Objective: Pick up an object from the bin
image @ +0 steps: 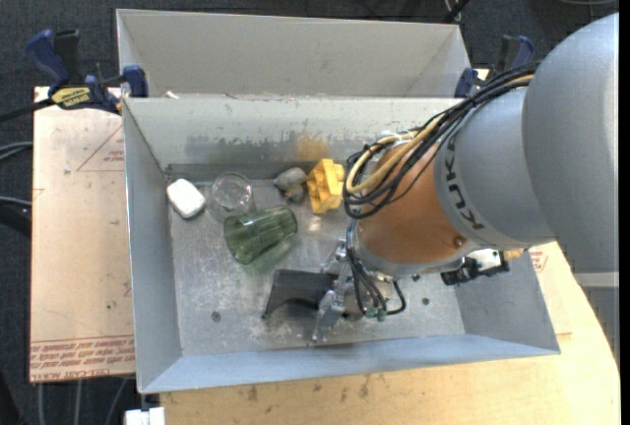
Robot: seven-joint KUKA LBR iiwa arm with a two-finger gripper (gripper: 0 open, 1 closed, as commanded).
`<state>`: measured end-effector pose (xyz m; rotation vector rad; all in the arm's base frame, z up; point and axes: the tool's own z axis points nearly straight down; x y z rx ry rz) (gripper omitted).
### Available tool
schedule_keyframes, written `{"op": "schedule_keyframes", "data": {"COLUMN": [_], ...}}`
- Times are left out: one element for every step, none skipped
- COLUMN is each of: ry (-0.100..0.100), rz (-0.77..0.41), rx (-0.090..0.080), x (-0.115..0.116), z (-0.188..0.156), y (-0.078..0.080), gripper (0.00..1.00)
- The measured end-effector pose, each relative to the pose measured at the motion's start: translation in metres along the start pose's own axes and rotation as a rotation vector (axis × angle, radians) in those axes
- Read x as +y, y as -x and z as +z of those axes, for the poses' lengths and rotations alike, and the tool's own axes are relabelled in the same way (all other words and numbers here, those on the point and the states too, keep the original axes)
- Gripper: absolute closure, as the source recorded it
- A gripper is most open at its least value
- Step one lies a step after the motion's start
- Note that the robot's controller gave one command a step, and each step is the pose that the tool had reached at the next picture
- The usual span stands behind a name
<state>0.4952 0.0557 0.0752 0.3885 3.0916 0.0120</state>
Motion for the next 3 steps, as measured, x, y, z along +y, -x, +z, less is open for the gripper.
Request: {"op": "schedule_keyframes", "data": {"ry": [0.000, -0.002, -0.006], "rz": [0.000, 0.000, -0.001], "rx": [0.000, 0.005, 0.015], "x": [0.0000, 0.0000, -0.0006], "z": [0.0000, -0.0017, -0.0099], "y": [0.0000, -0.0001, -0.0013], "gripper": [1.00, 1.00, 1.00]}}
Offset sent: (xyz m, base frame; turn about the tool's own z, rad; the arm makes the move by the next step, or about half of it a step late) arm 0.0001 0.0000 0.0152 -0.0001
